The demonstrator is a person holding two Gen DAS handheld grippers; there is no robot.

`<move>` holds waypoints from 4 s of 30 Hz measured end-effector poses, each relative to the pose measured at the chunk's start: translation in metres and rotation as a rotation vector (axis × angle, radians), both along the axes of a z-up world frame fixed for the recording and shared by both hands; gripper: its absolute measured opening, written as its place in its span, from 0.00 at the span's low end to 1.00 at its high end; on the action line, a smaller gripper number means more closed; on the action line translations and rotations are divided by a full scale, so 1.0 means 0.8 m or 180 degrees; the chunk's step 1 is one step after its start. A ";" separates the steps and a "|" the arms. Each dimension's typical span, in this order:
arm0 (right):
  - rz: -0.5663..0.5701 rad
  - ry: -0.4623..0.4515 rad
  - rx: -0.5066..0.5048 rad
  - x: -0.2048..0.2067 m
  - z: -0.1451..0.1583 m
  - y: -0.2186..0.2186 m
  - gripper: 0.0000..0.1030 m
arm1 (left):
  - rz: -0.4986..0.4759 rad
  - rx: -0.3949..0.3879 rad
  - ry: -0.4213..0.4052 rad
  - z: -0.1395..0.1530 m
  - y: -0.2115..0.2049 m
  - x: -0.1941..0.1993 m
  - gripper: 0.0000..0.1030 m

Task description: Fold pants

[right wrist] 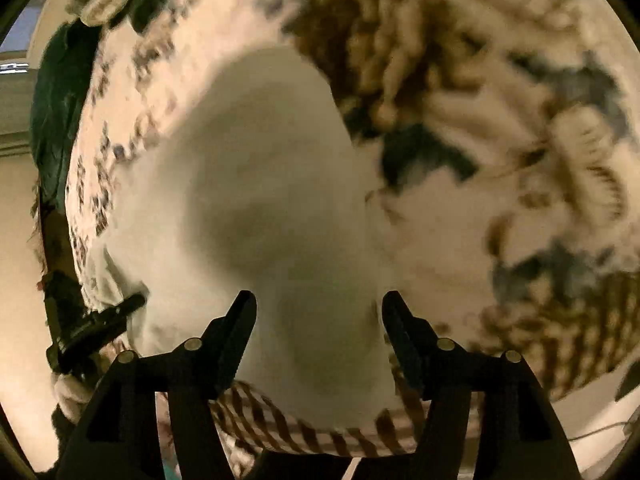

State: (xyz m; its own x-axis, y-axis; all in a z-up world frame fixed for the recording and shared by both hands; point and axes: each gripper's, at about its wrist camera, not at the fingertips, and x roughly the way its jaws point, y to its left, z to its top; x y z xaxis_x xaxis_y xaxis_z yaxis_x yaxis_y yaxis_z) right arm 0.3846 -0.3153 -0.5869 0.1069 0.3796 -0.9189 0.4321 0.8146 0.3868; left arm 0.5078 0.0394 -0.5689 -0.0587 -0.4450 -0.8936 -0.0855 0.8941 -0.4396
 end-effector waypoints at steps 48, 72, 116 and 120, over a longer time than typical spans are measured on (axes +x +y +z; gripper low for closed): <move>0.0225 0.0053 0.0599 0.015 0.003 0.063 0.74 | 0.0404 -0.0384 0.0253 -0.062 0.004 -0.037 0.23; 0.0234 -0.0200 -0.0011 0.033 0.034 0.066 0.74 | 0.0264 0.0145 -0.0145 -0.001 -0.012 -0.029 0.63; 0.0704 0.0135 -0.0358 0.074 -0.054 0.190 0.83 | 0.2873 -0.0529 -0.0825 -0.073 0.232 -0.061 0.60; 0.0654 0.0149 -0.0320 0.080 -0.053 0.187 0.83 | 0.2804 -0.0730 -0.0603 -0.112 0.240 -0.032 0.67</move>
State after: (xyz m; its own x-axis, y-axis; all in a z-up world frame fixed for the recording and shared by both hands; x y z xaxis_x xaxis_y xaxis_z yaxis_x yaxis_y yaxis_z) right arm 0.4483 -0.1660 -0.6297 -0.0069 0.2953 -0.9554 0.2688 0.9208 0.2826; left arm 0.4819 0.2315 -0.6584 0.5224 -0.4265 -0.7384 -0.6010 0.4302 -0.6736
